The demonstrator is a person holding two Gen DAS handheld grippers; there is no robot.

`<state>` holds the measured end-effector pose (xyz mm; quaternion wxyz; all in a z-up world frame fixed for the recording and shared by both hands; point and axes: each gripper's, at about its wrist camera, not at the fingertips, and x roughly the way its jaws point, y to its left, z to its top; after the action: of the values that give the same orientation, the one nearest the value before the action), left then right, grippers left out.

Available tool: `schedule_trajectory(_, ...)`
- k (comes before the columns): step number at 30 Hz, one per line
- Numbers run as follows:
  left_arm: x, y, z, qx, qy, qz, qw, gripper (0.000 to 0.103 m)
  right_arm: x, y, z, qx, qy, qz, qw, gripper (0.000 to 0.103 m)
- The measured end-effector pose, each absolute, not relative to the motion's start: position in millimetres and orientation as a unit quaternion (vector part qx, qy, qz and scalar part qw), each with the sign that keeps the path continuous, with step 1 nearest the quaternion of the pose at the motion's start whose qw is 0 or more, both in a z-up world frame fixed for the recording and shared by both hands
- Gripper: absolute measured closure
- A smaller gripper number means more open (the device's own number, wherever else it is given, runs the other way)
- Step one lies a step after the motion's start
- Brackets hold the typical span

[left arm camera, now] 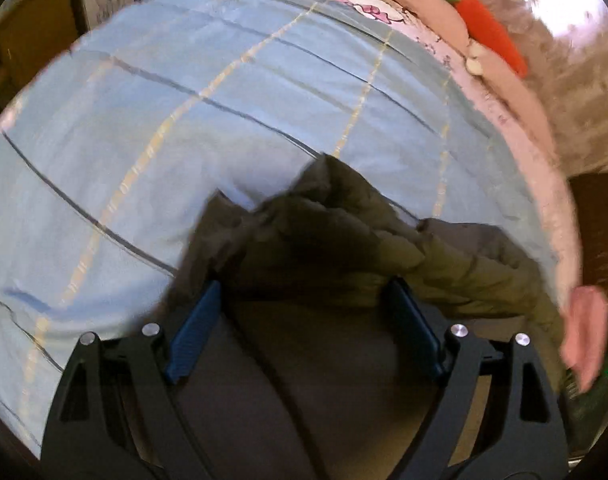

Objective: Fold large clothes
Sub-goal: 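Press and smooth the folded jacket bundle with both tools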

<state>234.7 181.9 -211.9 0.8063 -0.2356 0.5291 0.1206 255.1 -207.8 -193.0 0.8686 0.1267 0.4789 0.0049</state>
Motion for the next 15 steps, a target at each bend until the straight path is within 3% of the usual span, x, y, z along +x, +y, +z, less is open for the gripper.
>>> schedule_trajectory(5, 229.9, 182.3, -205.5, -0.194, 0.524, 0.153, 0.815, 0.016, 264.4, -252.1, -198.7, 0.044, 0.477, -0.097, 0.872, 0.004)
schedule_trajectory(9, 213.7, 184.4, -181.1, -0.19, 0.495, 0.181, 0.829, 0.017, 237.6, -327.8, -201.7, 0.148, 0.486, -0.173, 0.844, 0.004)
schedule_trajectory(11, 200.8, 180.6, -151.0, -0.17, 0.452, 0.199, 0.853, 0.018, 219.1, -342.1, -180.7, 0.156, 0.452, -0.205, 0.854, 0.004)
schedule_trajectory(15, 183.9, 139.2, -106.9, -0.113, 0.416, 0.162, 0.888, 0.008, 175.0, -338.5, -120.5, 0.148, 0.383, -0.194, 0.891, 0.004)
